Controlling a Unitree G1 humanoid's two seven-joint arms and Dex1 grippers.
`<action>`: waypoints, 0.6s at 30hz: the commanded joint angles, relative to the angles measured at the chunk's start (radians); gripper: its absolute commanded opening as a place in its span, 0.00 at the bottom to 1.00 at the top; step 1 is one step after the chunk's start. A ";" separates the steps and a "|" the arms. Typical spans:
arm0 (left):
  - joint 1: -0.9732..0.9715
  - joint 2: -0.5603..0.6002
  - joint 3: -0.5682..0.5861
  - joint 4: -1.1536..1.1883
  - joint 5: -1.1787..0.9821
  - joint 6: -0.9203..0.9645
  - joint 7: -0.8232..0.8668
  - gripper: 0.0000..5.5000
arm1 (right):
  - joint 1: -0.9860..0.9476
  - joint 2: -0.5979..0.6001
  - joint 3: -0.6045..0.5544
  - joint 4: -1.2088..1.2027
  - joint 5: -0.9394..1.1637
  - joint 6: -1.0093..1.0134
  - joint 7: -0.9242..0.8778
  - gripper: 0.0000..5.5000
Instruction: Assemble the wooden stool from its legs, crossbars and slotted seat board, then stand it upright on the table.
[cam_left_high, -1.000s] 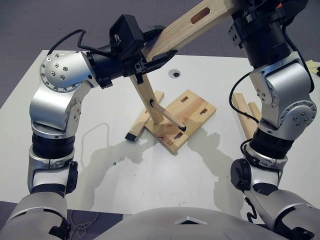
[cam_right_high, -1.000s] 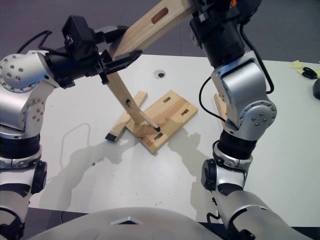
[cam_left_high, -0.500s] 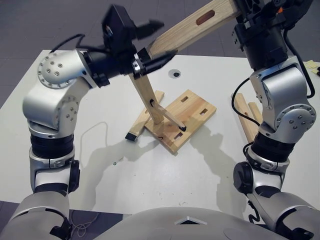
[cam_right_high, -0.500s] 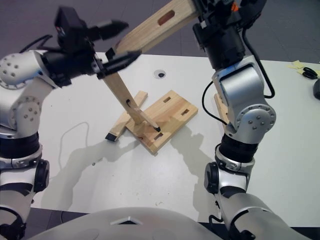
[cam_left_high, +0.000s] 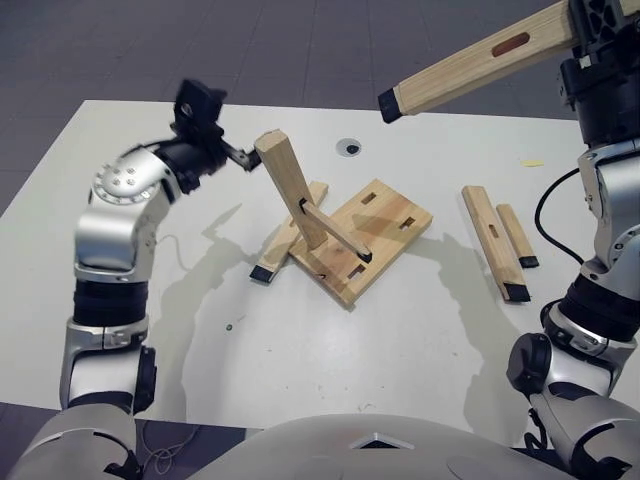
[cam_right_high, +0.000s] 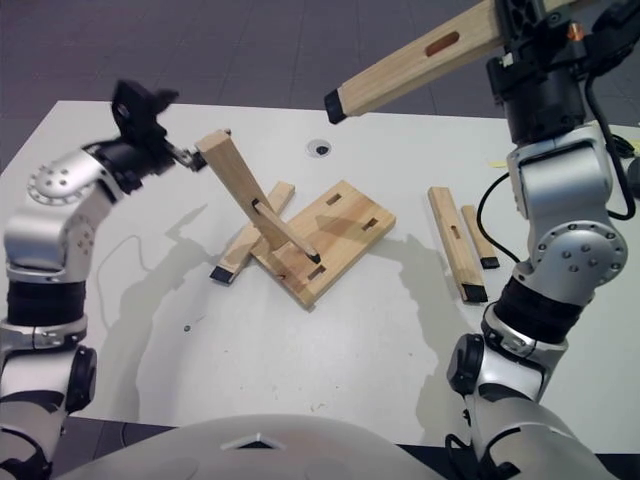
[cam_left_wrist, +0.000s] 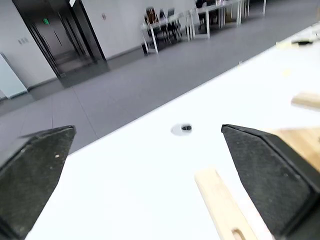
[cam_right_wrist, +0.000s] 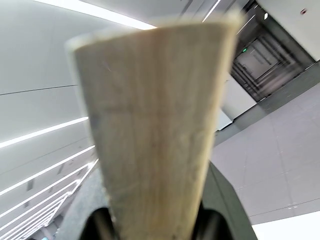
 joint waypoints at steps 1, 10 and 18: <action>0.032 -0.011 -0.048 -0.110 0.006 0.015 -0.020 0.98 | 0.006 -0.035 -0.015 0.009 -0.010 0.015 0.014 0.19; 0.030 -0.006 -0.202 -0.390 -0.107 0.128 -0.162 0.98 | 0.035 -0.052 -0.006 0.028 -0.076 0.034 0.046 0.19; -0.046 -0.052 0.025 -0.349 -0.253 0.208 -0.091 0.98 | 0.061 -0.055 -0.019 0.023 -0.096 0.044 0.063 0.19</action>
